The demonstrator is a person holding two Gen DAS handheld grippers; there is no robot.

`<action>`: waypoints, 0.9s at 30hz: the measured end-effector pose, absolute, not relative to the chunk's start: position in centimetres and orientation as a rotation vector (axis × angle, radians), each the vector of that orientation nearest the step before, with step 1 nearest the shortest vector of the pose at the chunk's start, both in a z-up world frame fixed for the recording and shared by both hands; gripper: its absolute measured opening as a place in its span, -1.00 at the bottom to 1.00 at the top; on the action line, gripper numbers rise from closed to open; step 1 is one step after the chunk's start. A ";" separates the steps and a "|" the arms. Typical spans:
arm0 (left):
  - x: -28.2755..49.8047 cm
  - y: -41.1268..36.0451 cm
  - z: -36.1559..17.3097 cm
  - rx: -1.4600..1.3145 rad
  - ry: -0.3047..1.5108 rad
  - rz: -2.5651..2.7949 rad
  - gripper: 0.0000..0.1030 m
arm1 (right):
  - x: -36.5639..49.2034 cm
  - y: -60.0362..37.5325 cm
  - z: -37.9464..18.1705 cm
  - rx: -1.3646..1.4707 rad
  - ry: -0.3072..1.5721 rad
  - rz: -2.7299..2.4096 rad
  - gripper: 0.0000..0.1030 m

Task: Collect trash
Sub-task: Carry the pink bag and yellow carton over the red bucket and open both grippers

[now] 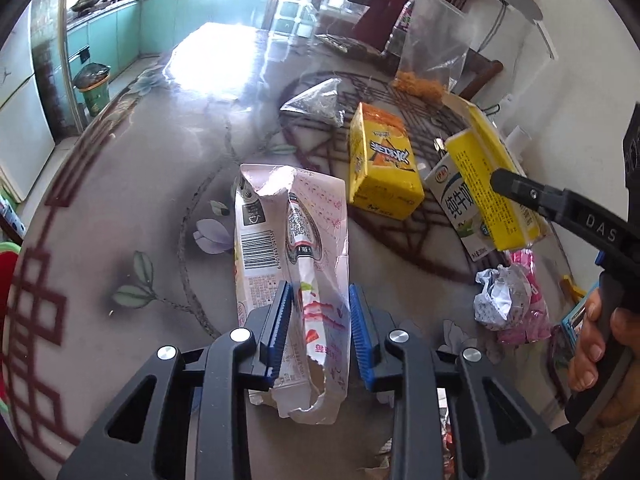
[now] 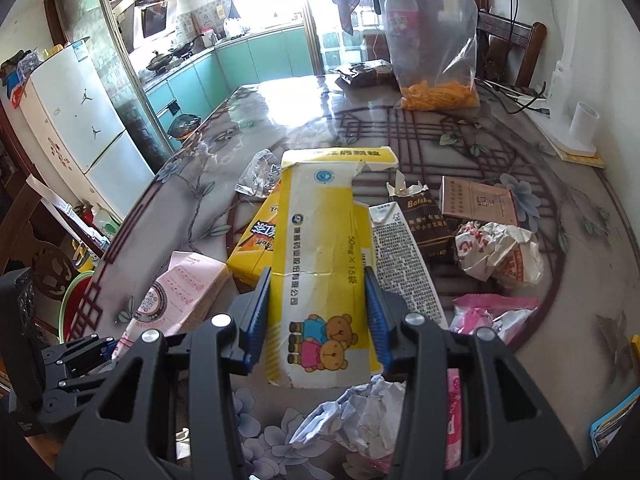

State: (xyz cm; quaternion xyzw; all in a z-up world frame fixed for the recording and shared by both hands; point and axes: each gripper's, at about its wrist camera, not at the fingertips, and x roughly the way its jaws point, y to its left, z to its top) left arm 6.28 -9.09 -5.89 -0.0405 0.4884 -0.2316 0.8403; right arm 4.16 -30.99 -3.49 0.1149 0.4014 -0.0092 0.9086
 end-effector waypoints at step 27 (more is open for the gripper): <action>-1.0 3.5 1.8 0.006 0.808 -0.365 -0.46 | -5.8 -23.7 -0.5 0.403 0.803 0.064 -0.18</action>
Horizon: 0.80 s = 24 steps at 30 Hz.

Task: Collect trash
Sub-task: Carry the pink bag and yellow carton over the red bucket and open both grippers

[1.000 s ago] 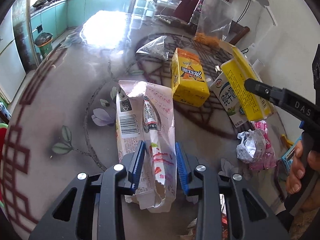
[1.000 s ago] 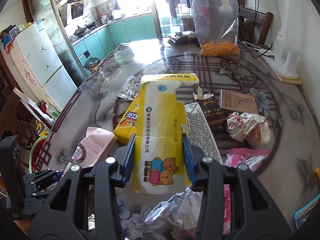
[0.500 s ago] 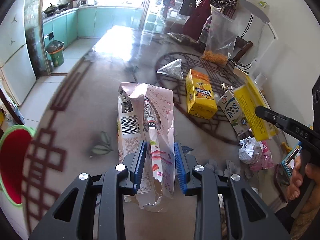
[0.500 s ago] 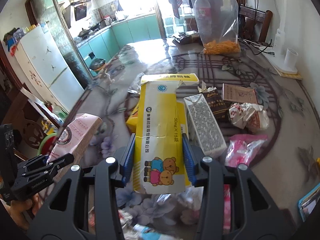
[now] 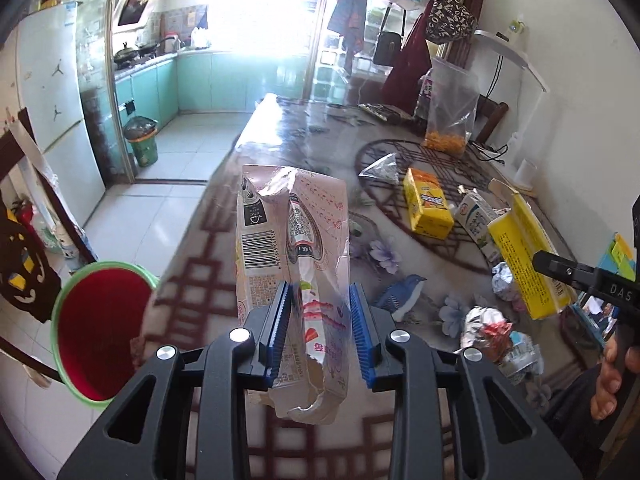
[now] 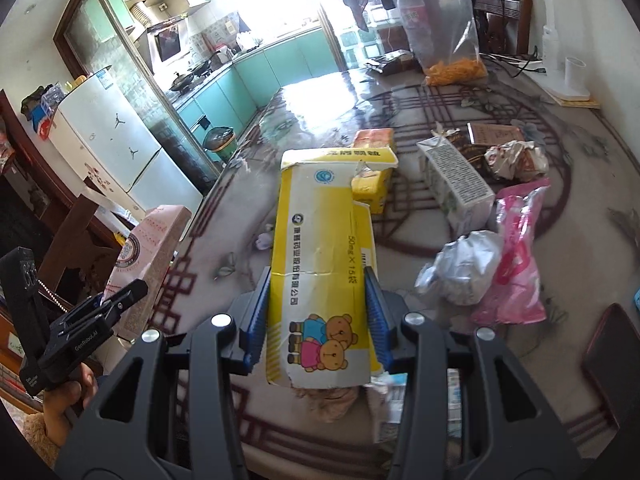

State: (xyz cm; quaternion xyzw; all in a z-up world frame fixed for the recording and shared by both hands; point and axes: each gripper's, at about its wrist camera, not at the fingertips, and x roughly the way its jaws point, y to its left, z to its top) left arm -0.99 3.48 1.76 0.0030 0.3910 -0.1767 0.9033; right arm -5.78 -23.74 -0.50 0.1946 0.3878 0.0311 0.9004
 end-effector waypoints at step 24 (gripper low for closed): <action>-0.4 16.6 0.4 -0.248 0.830 -0.223 -0.45 | -2.6 -11.5 -0.5 0.255 0.873 0.234 -0.18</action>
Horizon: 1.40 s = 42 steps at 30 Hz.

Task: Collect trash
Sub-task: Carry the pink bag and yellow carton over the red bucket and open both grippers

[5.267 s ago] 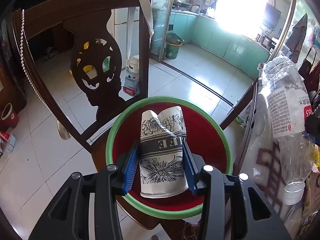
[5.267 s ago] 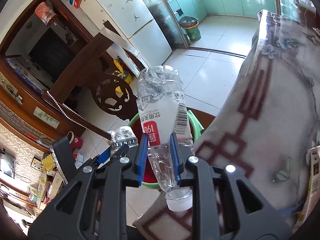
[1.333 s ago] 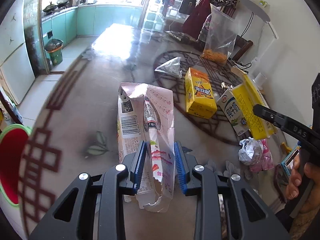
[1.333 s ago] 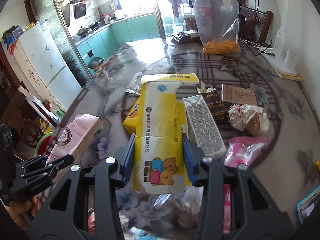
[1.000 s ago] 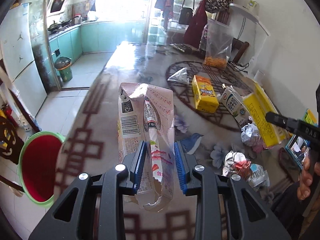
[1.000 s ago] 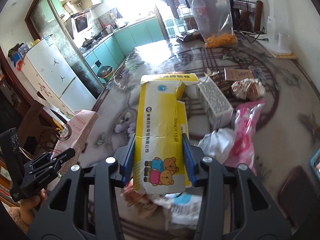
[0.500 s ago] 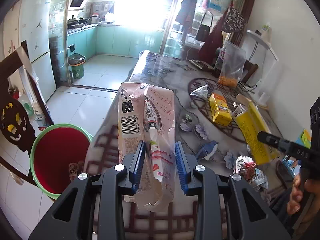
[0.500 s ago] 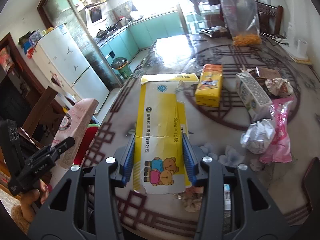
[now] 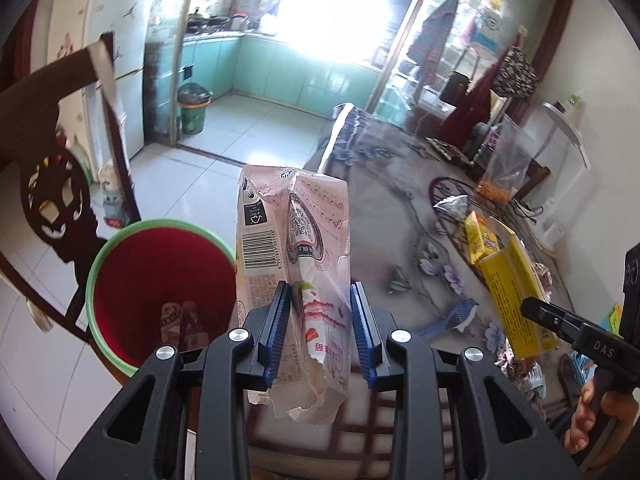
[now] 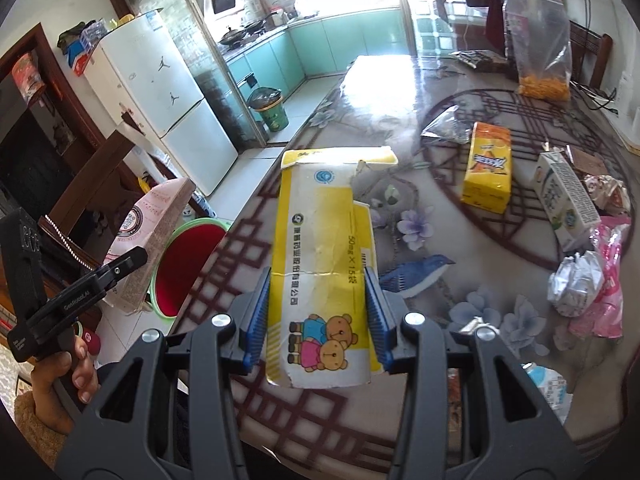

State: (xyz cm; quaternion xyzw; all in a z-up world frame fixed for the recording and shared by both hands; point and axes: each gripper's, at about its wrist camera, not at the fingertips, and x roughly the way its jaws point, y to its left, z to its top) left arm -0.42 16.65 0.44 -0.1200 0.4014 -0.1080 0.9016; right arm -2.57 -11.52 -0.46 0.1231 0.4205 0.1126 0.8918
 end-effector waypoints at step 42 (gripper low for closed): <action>4.5 25.9 -9.1 -0.473 0.951 0.050 0.11 | 5.6 2.4 -4.2 0.155 1.037 0.466 -0.18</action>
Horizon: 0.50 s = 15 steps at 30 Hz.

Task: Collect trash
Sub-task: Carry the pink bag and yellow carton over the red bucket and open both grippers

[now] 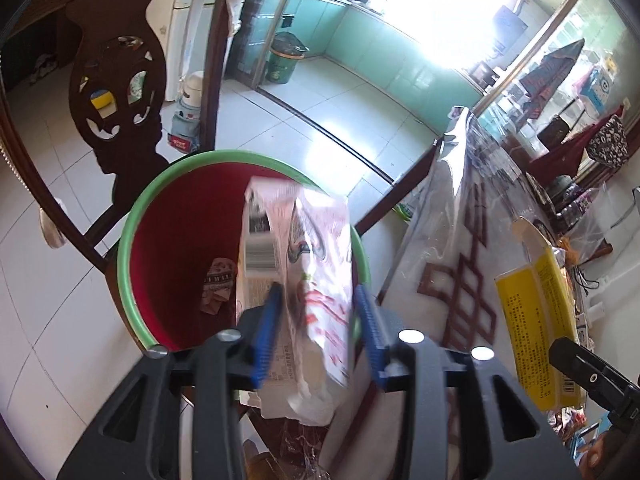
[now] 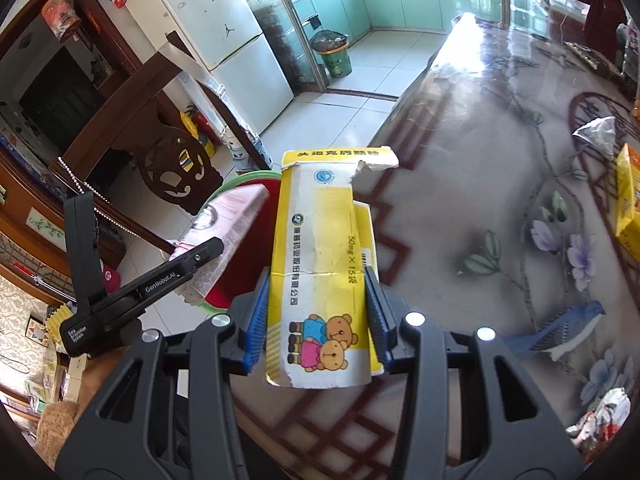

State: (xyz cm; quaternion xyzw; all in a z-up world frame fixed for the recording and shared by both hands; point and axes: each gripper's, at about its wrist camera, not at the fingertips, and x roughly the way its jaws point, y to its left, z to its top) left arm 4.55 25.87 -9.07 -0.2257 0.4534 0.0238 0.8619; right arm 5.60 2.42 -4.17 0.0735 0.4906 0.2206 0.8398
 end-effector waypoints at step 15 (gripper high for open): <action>2.6 28.2 -7.1 -0.538 0.798 0.217 0.59 | 8.4 9.3 -3.5 0.177 1.048 0.576 0.41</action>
